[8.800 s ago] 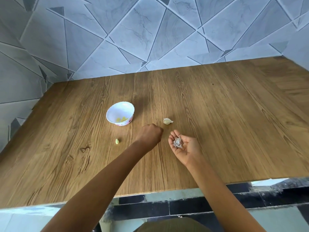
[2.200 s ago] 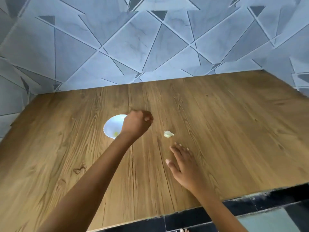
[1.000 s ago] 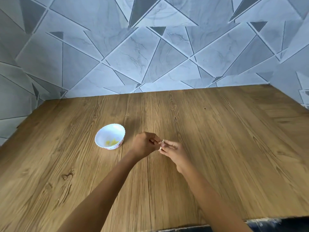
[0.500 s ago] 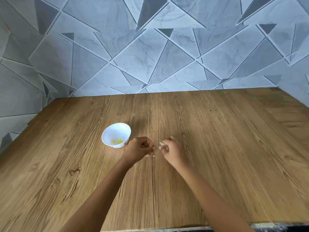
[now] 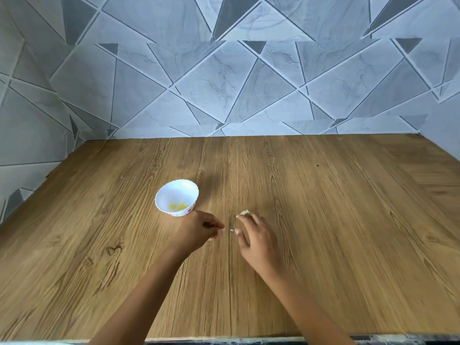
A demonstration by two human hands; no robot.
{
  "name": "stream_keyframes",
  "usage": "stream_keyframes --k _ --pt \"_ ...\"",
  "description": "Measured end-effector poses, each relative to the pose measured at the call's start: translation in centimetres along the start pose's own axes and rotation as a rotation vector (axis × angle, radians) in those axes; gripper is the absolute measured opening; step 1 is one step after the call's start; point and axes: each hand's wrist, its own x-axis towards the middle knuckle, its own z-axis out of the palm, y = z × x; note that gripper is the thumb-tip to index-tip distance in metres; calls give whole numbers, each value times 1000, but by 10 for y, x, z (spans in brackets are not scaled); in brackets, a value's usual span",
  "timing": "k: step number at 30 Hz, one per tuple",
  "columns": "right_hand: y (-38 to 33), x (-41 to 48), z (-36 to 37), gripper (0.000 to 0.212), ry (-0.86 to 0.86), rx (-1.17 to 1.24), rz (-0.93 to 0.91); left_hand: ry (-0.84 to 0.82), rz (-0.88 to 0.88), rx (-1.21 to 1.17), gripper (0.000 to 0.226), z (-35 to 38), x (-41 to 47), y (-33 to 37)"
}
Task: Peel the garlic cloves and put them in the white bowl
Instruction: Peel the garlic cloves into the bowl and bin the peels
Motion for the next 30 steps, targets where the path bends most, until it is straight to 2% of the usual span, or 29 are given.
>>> stream_keyframes --k 3,7,12,20,23,28,30 --pt "-7 -16 1 29 -74 -21 -29 -20 6 92 11 -3 -3 -4" --pt "-4 -30 9 49 -242 -78 21 -103 -32 122 8 -7 -6 -8" --pt "-6 -34 16 60 -432 -197 13 -194 -124 -12 5 -9 -17 -18" --pt "-10 -33 12 59 -431 -252 20 -169 -251 63 15 -1 -9 -16" --pt "-9 -33 13 58 -423 -249 17 -152 -282 136 10 4 -5 -16" --pt "-10 -36 16 57 -399 -232 24 -99 -215 354 9 12 -8 -11" --pt "-10 -36 17 56 -381 -200 22 -84 -192 346 7 13 -12 -11"
